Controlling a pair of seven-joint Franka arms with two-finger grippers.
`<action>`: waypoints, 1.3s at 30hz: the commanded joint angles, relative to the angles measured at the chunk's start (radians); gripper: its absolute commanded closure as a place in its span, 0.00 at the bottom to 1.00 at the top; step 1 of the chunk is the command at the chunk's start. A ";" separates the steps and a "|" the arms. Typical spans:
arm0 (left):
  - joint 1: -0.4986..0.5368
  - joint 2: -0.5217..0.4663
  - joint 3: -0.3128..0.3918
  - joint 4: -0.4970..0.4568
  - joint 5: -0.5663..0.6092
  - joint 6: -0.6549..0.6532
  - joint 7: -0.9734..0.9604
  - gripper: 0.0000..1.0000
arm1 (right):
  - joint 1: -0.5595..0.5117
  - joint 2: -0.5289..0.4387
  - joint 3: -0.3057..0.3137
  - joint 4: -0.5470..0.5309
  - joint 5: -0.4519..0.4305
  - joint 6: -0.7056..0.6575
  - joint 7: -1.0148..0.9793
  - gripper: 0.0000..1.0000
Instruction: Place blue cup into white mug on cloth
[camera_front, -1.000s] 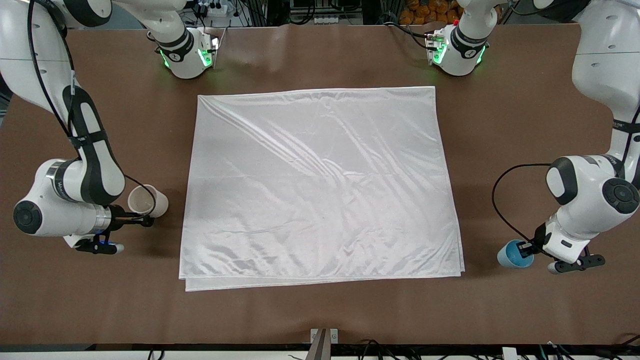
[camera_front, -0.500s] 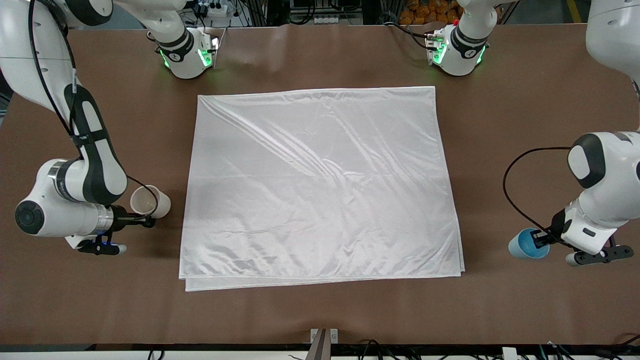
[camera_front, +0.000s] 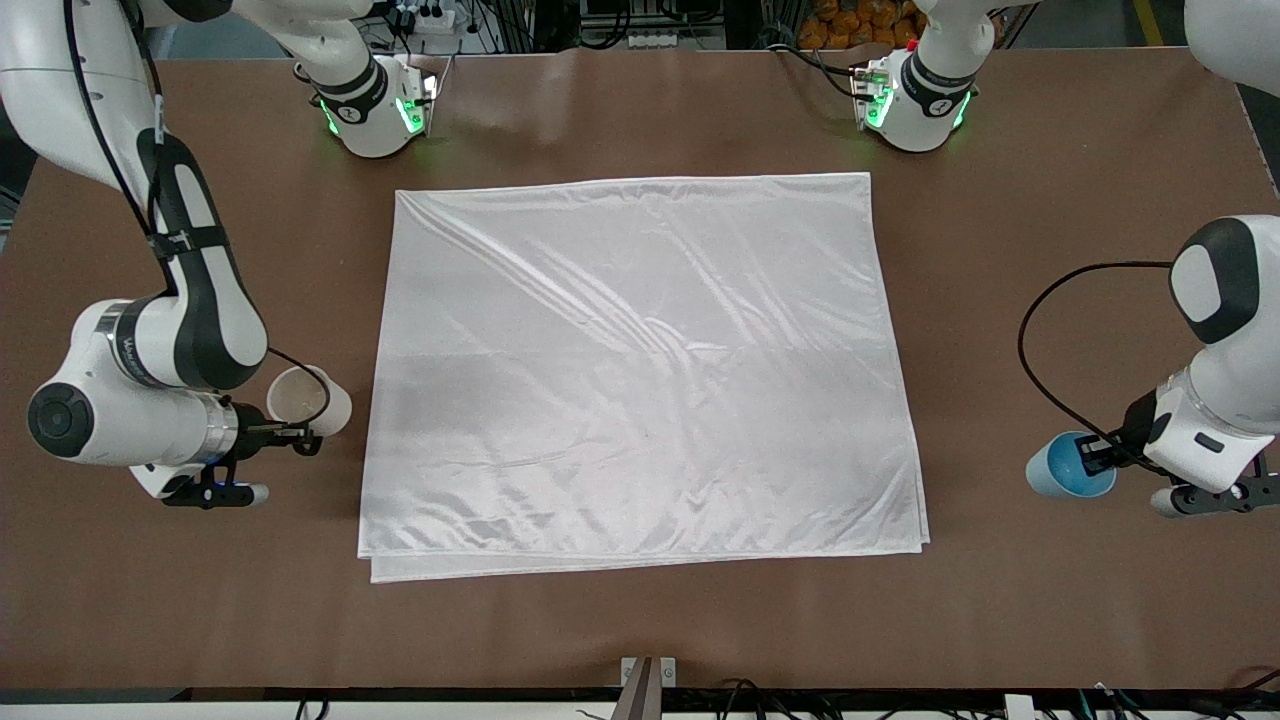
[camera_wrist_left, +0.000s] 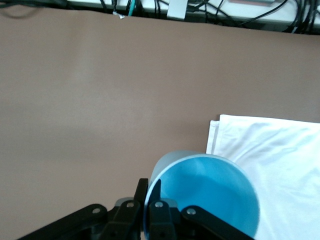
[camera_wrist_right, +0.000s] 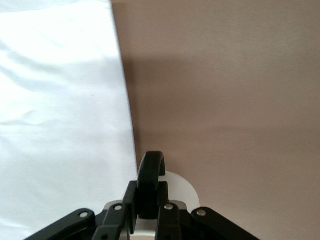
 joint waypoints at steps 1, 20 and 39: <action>-0.002 -0.044 -0.020 0.007 0.030 -0.061 -0.026 1.00 | 0.050 -0.018 0.004 -0.007 0.018 -0.010 0.086 1.00; -0.030 -0.046 -0.038 0.033 0.015 -0.149 -0.032 1.00 | 0.359 -0.004 0.002 0.071 0.023 0.003 0.517 1.00; -0.027 -0.046 -0.118 0.030 0.012 -0.149 -0.046 1.00 | 0.489 0.042 0.002 0.111 0.106 0.105 0.671 1.00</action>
